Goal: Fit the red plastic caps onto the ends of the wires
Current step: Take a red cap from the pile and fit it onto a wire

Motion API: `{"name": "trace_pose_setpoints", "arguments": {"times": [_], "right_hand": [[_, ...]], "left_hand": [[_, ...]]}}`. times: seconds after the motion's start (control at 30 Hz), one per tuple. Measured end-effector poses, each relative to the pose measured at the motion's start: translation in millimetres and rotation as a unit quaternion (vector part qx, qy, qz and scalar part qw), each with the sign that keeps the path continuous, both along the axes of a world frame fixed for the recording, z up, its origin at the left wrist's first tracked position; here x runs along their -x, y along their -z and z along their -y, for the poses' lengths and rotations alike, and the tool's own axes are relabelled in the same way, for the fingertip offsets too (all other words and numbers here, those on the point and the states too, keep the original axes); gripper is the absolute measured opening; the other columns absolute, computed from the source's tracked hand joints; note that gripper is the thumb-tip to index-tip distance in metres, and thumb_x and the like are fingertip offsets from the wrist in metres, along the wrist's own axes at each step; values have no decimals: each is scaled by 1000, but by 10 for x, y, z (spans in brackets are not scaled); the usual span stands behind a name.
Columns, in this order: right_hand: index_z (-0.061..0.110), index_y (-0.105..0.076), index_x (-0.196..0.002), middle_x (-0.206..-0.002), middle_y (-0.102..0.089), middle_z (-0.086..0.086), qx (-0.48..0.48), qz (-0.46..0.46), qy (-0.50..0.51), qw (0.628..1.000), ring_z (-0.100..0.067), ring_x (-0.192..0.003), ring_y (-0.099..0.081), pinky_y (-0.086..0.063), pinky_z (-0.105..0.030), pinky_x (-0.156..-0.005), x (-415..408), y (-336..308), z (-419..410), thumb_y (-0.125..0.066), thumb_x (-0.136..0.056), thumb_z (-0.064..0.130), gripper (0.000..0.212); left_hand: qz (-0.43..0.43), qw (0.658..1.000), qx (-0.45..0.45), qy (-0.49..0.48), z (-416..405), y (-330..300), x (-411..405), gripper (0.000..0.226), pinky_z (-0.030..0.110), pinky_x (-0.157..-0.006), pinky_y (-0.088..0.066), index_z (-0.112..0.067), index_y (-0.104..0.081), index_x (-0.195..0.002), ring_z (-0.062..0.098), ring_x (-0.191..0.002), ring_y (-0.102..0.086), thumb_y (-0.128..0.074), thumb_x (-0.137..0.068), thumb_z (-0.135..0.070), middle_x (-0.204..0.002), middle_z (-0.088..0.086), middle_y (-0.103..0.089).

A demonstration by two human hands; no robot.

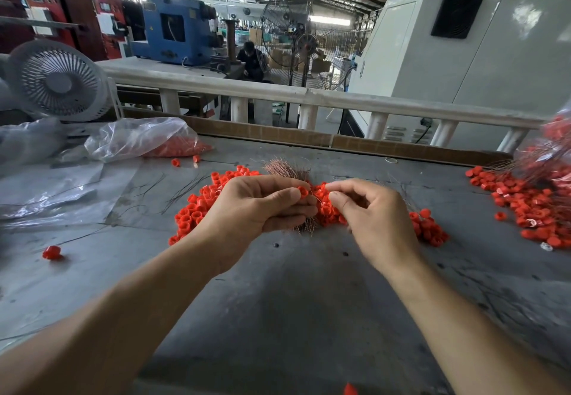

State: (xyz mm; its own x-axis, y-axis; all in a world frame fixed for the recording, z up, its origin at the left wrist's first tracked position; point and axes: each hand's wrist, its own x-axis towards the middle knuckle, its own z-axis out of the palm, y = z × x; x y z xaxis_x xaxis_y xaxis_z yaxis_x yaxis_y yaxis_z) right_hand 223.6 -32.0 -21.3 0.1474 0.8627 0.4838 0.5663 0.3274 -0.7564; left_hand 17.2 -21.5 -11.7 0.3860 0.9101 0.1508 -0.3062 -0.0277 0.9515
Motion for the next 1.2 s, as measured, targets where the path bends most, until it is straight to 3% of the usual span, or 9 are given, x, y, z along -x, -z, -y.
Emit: {"name": "trace_pose_setpoints", "arguments": {"times": [0.1,0.2,0.3,0.4,0.6,0.83,1.03,1.2], "right_hand": [[28,-79,-97,-76,-74,12,-5,-85,-38,996,-5,-58,-65,-54,-19,-58,83,-59,43,-76,-92,17,12],[21,-77,-100,-84,-76,4,13,-151,-92,984,-9,-72,-70,-59,-25,-63,162,-92,73,-75,-91,6,18],[22,-76,-102,-88,-75,3,13,-136,-100,986,-13,-81,-72,-60,-25,-67,181,-98,102,-72,-93,3,21],[26,-76,-95,-84,-75,10,-10,-97,-70,993,-10,-69,-70,-57,-23,-60,173,-101,140,-75,-92,13,13],[26,-73,-86,-79,-73,11,-58,-59,-38,996,-11,-75,-70,-60,-40,-73,203,-121,172,-81,-87,20,10],[29,-76,-89,-82,-74,16,-81,-41,-57,994,-9,-78,-72,-61,-34,-76,234,-110,184,-81,-86,16,14],[26,-79,-92,-83,-74,17,-91,-6,-63,994,-4,-82,-70,-49,-11,-72,225,-116,199,-79,-88,14,13],[21,-78,-92,-88,-73,12,-103,23,-65,992,-7,-89,-69,-48,-11,-76,243,-129,211,-79,-87,11,11]], "left_hand": [[-3,1000,1,0,5,-8,1,24,33,-85,-62,-9,-78,-104,31,-105,-74,-70,-83,-17,-108,20,-76],[-8,1000,1,-1,5,-13,2,25,32,-84,-62,-9,-78,-105,30,-104,-74,-70,-84,-18,-107,20,-76],[-11,1000,0,-3,6,-9,0,27,32,-84,-61,-7,-76,-109,30,-104,-74,-69,-84,-17,-107,20,-76],[-12,1000,-2,-3,14,-5,1,27,31,-83,-61,-7,-76,-108,29,-104,-74,-69,-84,-17,-107,19,-76],[-16,1000,-11,4,16,-7,-4,29,30,-83,-61,-5,-74,-112,29,-105,-74,-68,-86,-16,-109,19,-76],[-14,1000,-16,-1,21,-6,-16,27,31,-84,-61,-8,-77,-108,29,-104,-74,-69,-85,-18,-107,19,-76],[-26,999,-23,-5,25,-10,-19,31,33,-86,-61,-5,-74,-112,29,-104,-74,-68,-85,-18,-107,19,-76],[-32,999,-29,-7,22,4,-34,30,36,-90,-61,-3,-74,-111,30,-104,-74,-68,-85,-17,-106,20,-76]]}}
